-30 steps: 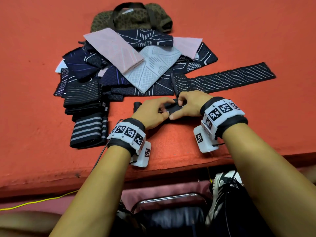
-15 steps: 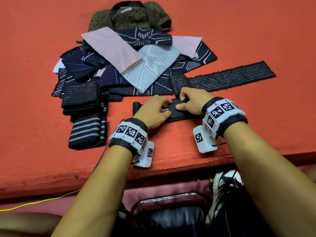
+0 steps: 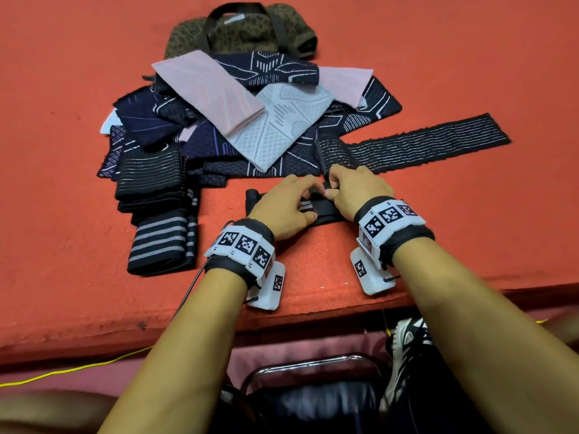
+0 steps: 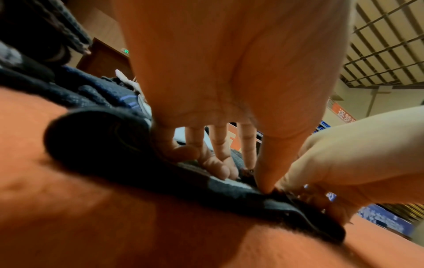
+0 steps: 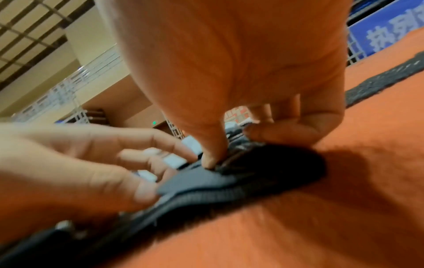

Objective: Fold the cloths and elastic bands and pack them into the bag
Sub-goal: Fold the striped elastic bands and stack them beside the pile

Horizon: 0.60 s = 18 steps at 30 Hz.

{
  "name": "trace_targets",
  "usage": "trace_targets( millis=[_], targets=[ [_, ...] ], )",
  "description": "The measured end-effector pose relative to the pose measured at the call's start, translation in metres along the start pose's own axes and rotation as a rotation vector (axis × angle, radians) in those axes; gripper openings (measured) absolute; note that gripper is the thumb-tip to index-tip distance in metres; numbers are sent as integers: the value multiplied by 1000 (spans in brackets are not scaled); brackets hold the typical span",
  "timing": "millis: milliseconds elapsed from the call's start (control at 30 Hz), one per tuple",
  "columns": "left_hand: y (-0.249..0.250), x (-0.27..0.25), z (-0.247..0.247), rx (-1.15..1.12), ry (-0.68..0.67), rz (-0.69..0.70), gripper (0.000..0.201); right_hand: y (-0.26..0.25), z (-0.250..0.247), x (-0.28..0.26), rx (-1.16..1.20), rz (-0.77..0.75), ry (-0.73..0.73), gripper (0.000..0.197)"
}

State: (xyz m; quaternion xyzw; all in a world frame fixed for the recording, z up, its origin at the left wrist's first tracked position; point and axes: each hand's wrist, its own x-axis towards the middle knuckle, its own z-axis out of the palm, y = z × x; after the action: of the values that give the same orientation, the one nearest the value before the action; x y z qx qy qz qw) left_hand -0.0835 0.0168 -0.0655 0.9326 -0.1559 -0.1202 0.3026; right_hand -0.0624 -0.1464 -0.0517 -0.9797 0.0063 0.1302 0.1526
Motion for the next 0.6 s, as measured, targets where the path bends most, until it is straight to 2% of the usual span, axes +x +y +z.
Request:
trace_targets(
  millis=[33, 133, 200, 333, 400, 467, 600],
  targets=[
    [1, 0, 1, 18, -2, -15, 35, -1, 0, -1, -8, 9, 14, 29],
    [1, -1, 4, 42, 9, -55, 29, -2, -5, -2, 1, 92, 12, 65],
    [2, 0, 4, 35, 20, -55, 29, -2, -7, -3, 24, 146, 3, 78],
    [1, -3, -3, 55, 38, -80, 13, -2, -11, -5, 27, 167, -43, 83],
    [0, -4, -5, 77, 31, -68, 11, -1, -15, -3, 28, 170, -90, 84],
    [1, -5, -5, 88, 11, -50, 19, -2, -18, -1, 35, 185, -133, 86],
    [7, -5, 0, 141, -36, -22, 47, -5, -27, 0, 21, 172, -144, 81]
  ],
)
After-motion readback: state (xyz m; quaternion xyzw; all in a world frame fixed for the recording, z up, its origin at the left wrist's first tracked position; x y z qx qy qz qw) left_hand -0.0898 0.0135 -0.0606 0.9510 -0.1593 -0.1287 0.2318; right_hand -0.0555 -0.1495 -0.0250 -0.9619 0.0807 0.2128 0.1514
